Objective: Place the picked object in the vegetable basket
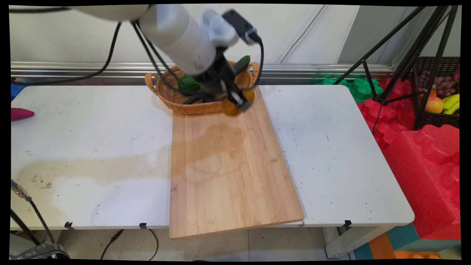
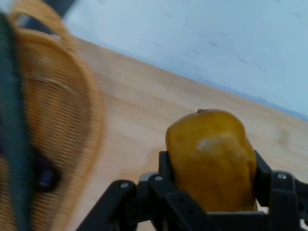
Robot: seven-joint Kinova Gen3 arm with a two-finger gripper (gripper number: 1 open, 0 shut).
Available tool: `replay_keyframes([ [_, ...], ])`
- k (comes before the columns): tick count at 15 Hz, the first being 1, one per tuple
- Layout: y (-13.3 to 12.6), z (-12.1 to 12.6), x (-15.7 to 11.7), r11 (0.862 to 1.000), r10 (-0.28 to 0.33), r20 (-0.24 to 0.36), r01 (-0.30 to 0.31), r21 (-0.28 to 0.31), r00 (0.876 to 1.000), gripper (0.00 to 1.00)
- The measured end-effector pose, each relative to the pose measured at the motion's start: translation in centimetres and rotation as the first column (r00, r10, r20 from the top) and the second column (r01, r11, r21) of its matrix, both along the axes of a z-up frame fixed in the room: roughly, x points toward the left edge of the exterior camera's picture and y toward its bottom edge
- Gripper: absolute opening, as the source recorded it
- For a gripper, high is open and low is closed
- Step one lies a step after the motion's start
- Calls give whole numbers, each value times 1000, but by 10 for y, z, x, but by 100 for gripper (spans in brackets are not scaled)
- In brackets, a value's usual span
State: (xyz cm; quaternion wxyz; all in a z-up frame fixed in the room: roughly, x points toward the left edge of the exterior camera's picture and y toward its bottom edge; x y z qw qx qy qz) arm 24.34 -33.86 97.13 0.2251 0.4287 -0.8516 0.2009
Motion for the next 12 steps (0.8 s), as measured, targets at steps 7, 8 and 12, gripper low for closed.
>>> replay_keyframes([
  [7, -89, 9, 52, 989, 109, 41, -104, -110, 993, 0],
  [8, -102, 7, 58, 986, 122, 47, -115, -119, 991, 0],
  [12, -153, -7, 87, 976, 174, 76, -162, -147, 982, 0],
])
